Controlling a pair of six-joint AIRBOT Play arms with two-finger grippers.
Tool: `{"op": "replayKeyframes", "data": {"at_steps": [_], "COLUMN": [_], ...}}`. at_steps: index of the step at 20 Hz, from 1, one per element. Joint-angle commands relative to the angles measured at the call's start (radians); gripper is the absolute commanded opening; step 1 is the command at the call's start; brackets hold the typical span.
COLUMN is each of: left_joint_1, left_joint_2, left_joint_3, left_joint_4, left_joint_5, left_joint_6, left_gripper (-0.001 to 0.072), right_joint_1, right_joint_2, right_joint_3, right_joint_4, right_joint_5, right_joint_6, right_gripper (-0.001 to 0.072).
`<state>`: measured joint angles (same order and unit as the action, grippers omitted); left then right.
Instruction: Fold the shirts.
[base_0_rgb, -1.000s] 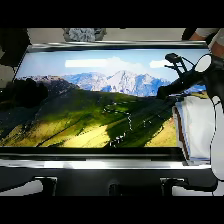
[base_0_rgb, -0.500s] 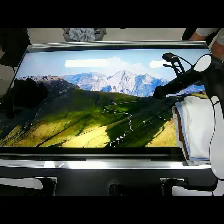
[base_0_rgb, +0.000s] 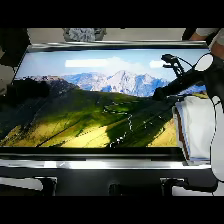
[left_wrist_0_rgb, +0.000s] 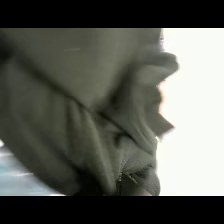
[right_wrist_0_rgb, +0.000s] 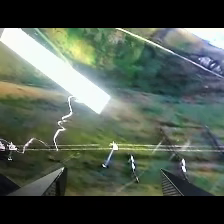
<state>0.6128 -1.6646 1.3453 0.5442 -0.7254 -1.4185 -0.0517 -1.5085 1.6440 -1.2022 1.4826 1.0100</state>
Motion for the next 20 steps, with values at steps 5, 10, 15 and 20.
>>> {"op": "replayKeyframes", "data": {"at_steps": [5, 10, 15, 20], "left_joint_1": [-0.174, -0.523, -0.895, -1.141], "left_joint_2": [0.536, 0.771, 0.73, 0.422], "left_joint_3": [0.045, -0.027, -0.186, -0.211], "left_joint_4": [-0.043, -0.037, 0.121, 0.119], "left_joint_5": [-0.262, -0.266, -0.238, -0.23], "left_joint_6": [0.166, 0.053, -0.03, -0.003], "left_gripper": [0.0028, 0.0028, 0.0027, 0.0028], "right_joint_1": [0.0, 0.0, 0.0, 0.0], "right_joint_2": [0.215, 0.43, 0.571, 0.581], "right_joint_3": [0.002, 0.002, 0.002, 0.001], "right_joint_4": [-0.09, -0.103, -0.15, -0.193], "right_joint_5": [0.013, 0.08, 0.251, 0.343], "right_joint_6": [0.062, 0.091, 0.114, 0.124], "right_gripper": [0.0683, 0.0674, 0.0674, 0.0673]}}
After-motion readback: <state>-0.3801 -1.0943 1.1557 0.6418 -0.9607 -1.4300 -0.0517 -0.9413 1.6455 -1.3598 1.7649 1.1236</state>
